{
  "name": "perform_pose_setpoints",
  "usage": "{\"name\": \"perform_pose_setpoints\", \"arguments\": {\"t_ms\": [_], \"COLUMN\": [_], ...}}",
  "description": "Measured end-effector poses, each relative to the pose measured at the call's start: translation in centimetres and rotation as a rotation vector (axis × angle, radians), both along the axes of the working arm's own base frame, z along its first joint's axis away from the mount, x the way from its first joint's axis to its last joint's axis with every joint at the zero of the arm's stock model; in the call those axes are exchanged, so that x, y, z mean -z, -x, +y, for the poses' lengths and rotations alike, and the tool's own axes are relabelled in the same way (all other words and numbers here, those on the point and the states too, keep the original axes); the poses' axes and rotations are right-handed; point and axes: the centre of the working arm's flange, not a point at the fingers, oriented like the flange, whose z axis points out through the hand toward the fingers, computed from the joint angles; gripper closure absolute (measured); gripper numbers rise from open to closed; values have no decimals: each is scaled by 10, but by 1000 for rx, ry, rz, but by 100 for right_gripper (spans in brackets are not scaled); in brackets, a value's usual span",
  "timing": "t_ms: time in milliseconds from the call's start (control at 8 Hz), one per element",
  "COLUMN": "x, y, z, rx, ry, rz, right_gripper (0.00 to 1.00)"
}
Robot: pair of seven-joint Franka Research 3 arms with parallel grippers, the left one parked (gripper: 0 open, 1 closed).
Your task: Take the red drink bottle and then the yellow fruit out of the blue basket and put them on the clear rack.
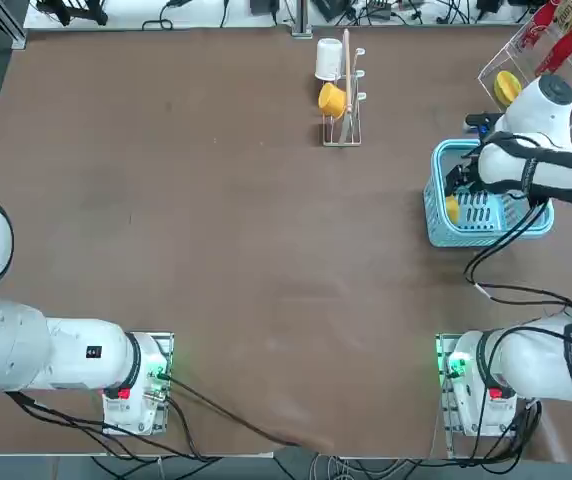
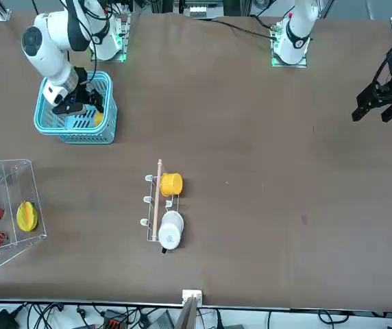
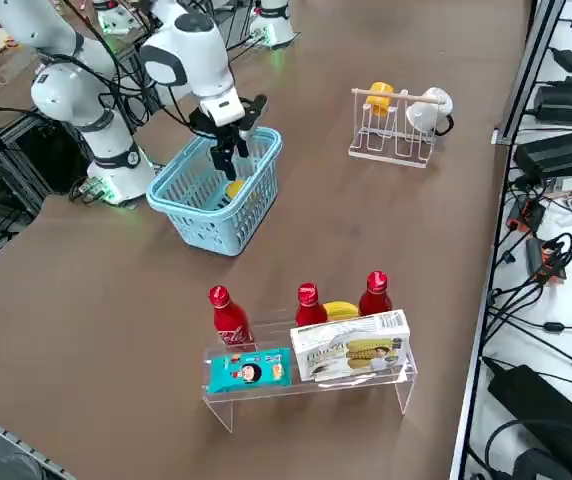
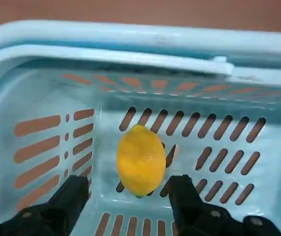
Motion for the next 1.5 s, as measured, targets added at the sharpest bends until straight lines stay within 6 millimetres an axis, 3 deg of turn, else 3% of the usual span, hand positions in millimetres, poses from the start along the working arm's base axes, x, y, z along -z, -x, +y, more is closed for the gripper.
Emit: {"name": "perform_pose_setpoints", "arguments": {"t_ms": [625, 1500], "x": [33, 61], "y": [0, 4], "z": [-2, -4], "rx": [4, 5], "ry": [21, 39], "rz": [43, 92], "right_gripper": [0, 0]}}
